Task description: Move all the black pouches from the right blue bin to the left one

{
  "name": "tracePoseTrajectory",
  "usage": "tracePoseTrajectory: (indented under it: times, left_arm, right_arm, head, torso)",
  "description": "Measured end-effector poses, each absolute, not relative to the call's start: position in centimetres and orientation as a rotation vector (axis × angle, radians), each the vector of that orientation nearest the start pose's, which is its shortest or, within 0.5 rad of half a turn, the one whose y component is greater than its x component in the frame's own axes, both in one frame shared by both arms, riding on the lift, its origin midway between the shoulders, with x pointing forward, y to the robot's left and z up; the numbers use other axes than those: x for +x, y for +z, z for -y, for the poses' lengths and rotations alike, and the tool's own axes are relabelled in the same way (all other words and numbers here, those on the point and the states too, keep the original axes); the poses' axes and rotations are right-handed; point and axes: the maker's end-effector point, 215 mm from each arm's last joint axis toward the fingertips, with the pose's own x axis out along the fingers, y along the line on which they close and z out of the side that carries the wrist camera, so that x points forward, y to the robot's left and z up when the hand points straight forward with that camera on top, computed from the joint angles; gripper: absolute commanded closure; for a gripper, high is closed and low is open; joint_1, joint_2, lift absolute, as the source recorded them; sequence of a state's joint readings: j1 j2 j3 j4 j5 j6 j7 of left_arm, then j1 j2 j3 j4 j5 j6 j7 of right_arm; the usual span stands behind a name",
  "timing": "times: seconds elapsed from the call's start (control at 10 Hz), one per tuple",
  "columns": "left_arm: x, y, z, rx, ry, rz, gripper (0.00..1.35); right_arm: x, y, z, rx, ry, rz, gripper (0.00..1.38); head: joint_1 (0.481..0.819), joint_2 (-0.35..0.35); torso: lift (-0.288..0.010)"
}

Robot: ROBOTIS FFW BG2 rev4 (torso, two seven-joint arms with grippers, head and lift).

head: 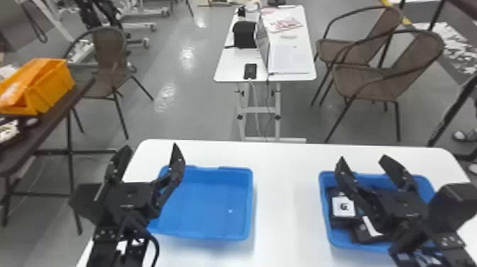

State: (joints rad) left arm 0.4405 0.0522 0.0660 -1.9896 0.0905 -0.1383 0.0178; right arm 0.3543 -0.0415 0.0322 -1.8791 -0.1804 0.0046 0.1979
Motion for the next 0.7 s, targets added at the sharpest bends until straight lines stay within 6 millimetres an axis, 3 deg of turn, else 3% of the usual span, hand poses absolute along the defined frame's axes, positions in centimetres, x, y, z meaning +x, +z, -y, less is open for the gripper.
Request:
tracePoseTrajectory:
  times: [0.7]
  left_arm:
    - [46.06,-29.78,-27.61,-0.013,0.058,0.121,0.1]
  right_arm:
    - [48.24,-35.55,17.43,0.16,0.238,-0.031,0.18]
  head:
    - [0.695,0.12]
  torso:
    - [0.01]
